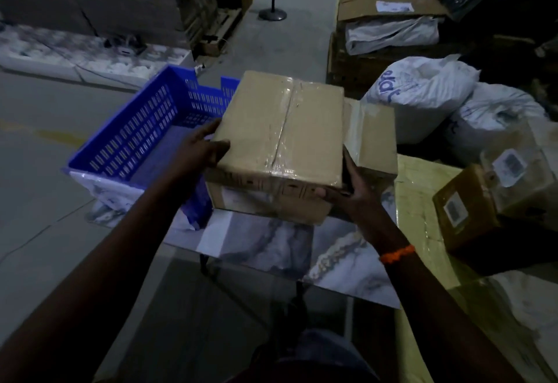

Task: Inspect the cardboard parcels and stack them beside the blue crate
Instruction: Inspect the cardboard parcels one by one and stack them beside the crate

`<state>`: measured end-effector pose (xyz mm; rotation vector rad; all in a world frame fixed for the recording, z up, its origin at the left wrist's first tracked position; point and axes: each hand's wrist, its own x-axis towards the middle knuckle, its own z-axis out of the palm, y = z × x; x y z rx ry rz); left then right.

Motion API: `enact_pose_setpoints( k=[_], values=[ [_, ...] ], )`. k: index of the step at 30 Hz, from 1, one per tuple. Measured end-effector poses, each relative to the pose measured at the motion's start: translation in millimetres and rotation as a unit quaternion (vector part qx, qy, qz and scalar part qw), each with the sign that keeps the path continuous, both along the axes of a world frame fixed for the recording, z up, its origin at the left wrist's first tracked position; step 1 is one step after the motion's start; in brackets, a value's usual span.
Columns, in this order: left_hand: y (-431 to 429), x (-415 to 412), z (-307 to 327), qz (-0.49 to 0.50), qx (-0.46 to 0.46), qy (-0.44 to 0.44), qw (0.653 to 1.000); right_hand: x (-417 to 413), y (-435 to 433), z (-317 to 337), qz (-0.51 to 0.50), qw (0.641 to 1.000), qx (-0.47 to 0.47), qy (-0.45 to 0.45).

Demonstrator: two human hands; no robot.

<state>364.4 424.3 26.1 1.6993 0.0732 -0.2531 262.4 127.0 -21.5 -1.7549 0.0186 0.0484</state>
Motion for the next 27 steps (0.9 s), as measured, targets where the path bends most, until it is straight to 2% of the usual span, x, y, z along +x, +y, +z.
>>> enact_pose_setpoints(
  k=[4, 8, 12, 19, 27],
  values=[
    [-12.0, 73.8, 7.1, -0.012, -0.029, 0.051, 0.998, 64.1, -8.2, -0.1, -0.032, 0.999, 0.041, -0.003],
    [-21.8, 136.2, 6.8, 0.012, -0.058, 0.033, 0.998, 130.8, -18.5, -0.6, -0.036, 0.997, 0.062, 0.016],
    [-44.2, 188.5, 2.7, 0.012, -0.047, 0.019, 0.999, 177.9, -27.8, -9.1, -0.047, 0.997, 0.058, 0.008],
    [-52.0, 227.7, -28.7, 0.016, -0.081, 0.053, 0.995, 213.7, -33.6, -21.2, -0.067, 0.996, 0.056, 0.018],
    [-51.6, 234.6, -39.1, 0.009, -0.088, 0.050, 0.995, 221.1, -37.3, -25.6, -0.077, 0.995, 0.063, 0.015]
  ],
)
